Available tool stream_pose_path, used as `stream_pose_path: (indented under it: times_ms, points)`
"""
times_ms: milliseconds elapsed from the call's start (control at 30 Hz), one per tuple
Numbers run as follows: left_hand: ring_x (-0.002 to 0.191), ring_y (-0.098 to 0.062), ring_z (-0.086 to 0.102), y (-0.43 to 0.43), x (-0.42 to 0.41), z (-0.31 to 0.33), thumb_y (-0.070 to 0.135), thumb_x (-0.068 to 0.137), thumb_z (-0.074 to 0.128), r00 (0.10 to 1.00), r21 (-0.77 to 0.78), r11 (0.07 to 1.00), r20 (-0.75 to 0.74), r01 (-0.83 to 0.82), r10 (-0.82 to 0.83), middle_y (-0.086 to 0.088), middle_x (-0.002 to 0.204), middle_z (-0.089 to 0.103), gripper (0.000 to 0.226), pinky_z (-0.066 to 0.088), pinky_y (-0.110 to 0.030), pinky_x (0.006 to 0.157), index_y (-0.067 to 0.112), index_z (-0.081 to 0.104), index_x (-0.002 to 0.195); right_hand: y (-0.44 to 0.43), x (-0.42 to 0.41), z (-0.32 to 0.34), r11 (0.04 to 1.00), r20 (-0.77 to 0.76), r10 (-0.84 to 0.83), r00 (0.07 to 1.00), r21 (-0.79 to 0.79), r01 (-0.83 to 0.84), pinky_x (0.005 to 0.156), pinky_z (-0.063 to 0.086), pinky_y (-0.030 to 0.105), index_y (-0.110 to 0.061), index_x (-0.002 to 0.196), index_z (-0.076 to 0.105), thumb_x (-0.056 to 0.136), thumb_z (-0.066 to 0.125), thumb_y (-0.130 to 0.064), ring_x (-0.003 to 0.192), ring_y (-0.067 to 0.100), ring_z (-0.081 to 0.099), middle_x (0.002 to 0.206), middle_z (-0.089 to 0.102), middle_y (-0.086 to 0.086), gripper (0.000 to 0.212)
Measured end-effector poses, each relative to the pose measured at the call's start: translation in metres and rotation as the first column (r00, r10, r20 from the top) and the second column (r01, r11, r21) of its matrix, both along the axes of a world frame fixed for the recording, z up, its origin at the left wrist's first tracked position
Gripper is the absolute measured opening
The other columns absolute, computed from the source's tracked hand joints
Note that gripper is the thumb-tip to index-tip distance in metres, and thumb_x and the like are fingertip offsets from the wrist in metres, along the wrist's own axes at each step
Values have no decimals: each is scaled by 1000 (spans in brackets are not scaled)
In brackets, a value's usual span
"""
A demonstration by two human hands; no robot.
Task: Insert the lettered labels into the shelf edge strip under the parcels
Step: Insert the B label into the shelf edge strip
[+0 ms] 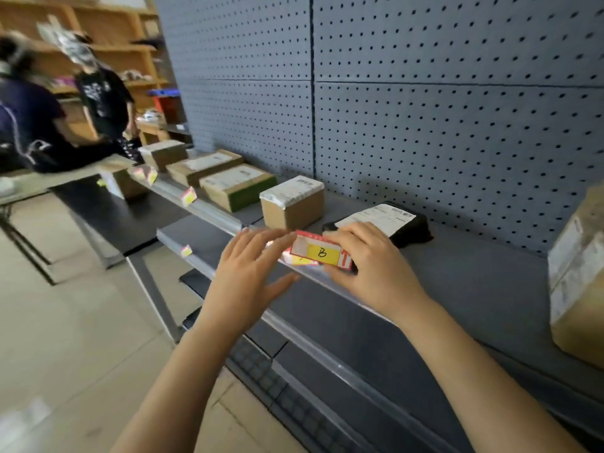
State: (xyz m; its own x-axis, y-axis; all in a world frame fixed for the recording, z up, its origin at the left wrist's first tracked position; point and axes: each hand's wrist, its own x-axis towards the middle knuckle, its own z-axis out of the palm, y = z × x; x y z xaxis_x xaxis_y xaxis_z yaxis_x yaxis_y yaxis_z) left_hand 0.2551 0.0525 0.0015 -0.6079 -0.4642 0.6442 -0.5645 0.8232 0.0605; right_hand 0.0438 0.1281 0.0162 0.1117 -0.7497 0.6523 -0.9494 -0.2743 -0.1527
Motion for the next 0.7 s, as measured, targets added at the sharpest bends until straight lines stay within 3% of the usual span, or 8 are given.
stream_pose_path:
  times_ms: [100,300,400,700]
  points:
    - [122,-21,48,1,64,1,53,85,53,989,20,989,-4,-150,150,1,131,56,57,28,-39,110,24,51,134,-28,55,1,993,34,117,993,12,-118,81,46,34,-12,119,59,78,74,-27,96,22,52,106,57,3,46]
    - [121,-19,46,-10,166,-5,48,85,61,931,25,935,-76,-355,356,2,129,57,55,31,-35,106,22,54,132,-76,154,3,958,39,285,958,15,-286,84,44,31,-12,121,60,80,70,-26,100,19,51,108,56,2,44]
    - [119,-18,47,-25,210,-10,47,85,61,909,29,916,-108,-401,402,1,128,58,55,28,-27,104,20,55,132,-104,200,2,946,18,323,946,3,-323,84,47,32,-12,121,60,81,70,-25,99,19,52,107,56,2,43]
    - [117,-19,47,-138,347,-11,41,82,70,901,70,909,-116,-411,417,0,125,58,55,36,-37,101,22,54,132,-223,339,-7,954,1,300,954,-13,-300,84,48,35,-11,119,61,79,71,-23,98,21,53,107,56,4,43]
